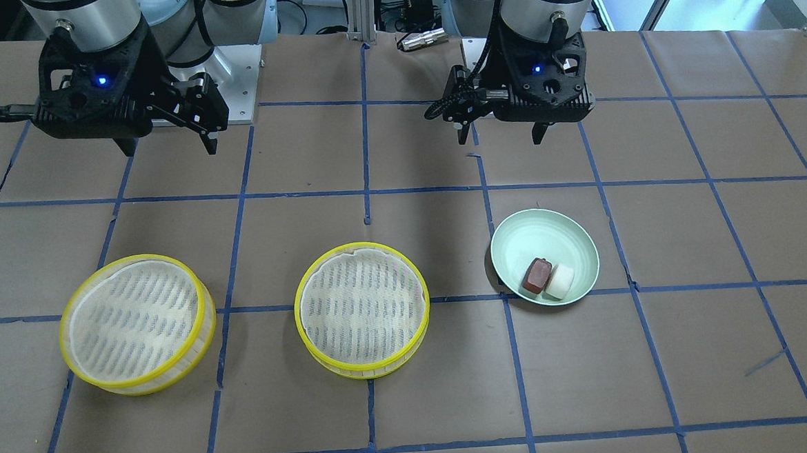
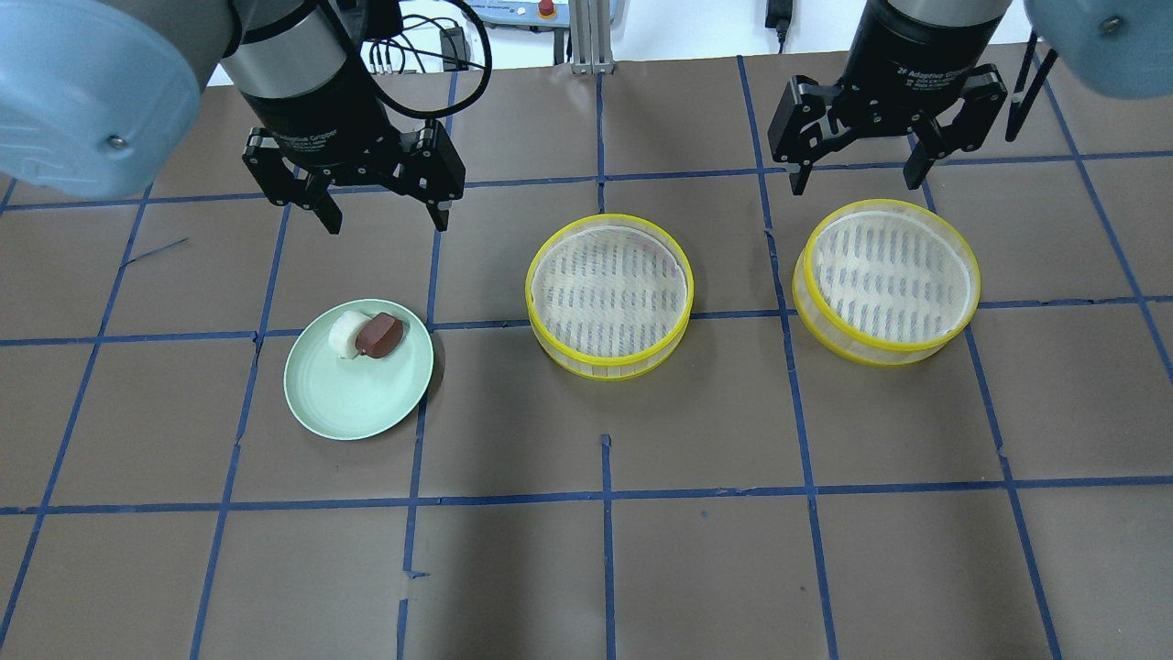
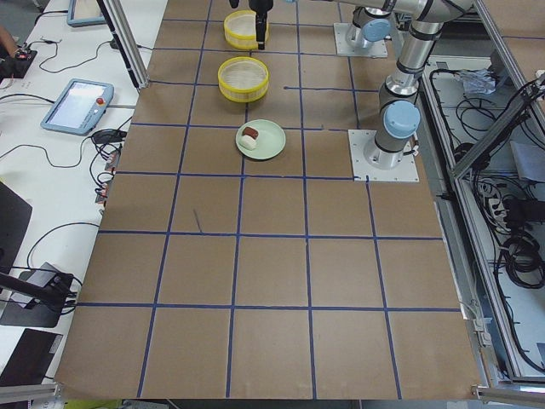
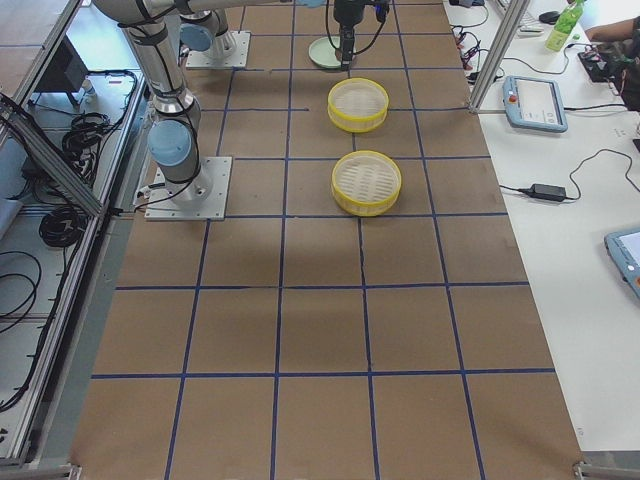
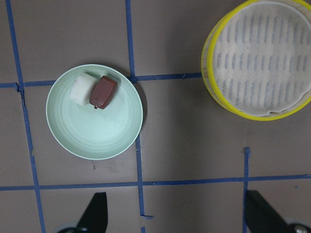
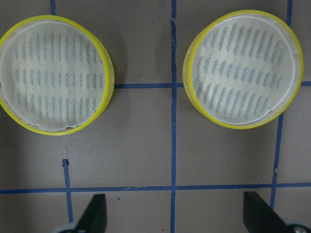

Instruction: Stack buns with steamer

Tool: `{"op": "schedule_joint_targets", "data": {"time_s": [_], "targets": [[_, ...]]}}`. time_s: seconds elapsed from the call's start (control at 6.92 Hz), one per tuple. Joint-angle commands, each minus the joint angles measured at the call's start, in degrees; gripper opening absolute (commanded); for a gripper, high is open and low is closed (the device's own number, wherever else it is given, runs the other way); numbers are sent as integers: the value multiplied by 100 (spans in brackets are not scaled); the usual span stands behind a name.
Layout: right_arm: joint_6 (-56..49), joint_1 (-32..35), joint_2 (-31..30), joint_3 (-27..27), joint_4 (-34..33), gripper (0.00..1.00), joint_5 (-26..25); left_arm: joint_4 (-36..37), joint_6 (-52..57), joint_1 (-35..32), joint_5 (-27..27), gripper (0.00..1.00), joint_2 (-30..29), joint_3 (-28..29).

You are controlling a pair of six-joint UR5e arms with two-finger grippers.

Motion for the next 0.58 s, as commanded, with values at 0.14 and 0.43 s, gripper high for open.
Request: {"op": "schedule_joint_targets", "data": {"time_s": [0.14, 0.43], "targets": [[-210, -106, 7, 2, -86, 100, -13, -12, 2, 157, 62, 100, 69, -34], [-202, -97, 7, 10, -87, 100, -22, -109, 925, 1007, 10, 100, 43, -505]]}}
